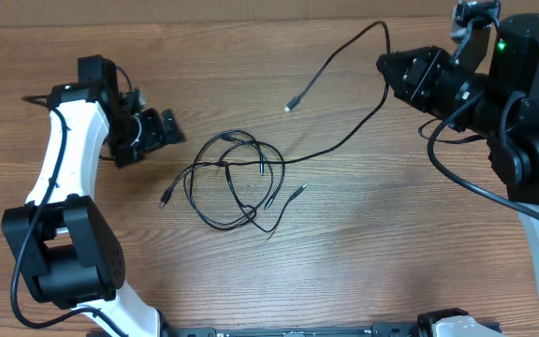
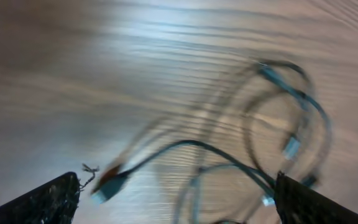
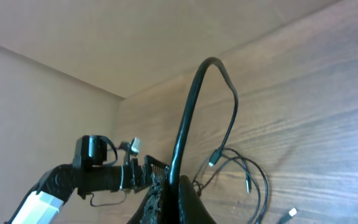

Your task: Untangle cables

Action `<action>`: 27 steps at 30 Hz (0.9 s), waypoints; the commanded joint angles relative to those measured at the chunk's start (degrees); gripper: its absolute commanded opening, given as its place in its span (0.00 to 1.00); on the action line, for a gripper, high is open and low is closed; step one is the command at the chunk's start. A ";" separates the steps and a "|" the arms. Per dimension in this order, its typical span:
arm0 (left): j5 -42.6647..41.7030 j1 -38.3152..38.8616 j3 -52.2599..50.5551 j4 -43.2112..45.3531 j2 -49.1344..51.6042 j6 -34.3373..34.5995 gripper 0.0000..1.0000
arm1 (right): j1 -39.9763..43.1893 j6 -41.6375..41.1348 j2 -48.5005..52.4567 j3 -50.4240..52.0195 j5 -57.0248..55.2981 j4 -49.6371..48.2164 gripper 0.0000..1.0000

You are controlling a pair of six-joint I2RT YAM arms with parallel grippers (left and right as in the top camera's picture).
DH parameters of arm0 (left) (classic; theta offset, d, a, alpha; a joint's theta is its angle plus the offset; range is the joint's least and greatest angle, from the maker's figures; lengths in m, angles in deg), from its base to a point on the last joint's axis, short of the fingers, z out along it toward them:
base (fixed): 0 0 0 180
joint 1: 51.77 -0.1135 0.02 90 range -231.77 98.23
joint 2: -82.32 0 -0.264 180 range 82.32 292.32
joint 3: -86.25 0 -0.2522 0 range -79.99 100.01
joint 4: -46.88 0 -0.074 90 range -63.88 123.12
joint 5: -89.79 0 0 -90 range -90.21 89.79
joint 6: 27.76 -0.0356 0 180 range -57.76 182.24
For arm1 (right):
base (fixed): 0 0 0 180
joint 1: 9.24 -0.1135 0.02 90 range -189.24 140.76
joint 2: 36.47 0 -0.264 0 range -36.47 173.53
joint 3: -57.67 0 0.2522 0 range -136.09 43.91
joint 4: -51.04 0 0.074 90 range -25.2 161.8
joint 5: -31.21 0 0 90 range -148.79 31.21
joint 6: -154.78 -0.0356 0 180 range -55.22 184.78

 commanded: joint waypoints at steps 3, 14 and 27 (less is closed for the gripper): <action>-14.71 4.48 0.13 0.48 1.05 -16.96 0.99 | 0.44 2.03 1.18 -1.60 -0.39 2.34 0.04; -14.97 16.39 0.13 0.52 1.05 -25.09 1.00 | 0.44 3.28 1.55 -1.60 -0.39 2.91 0.04; -2.38 20.50 0.13 -7.82 1.05 -25.86 1.00 | 0.44 4.09 1.53 -1.60 4.52 0.70 0.04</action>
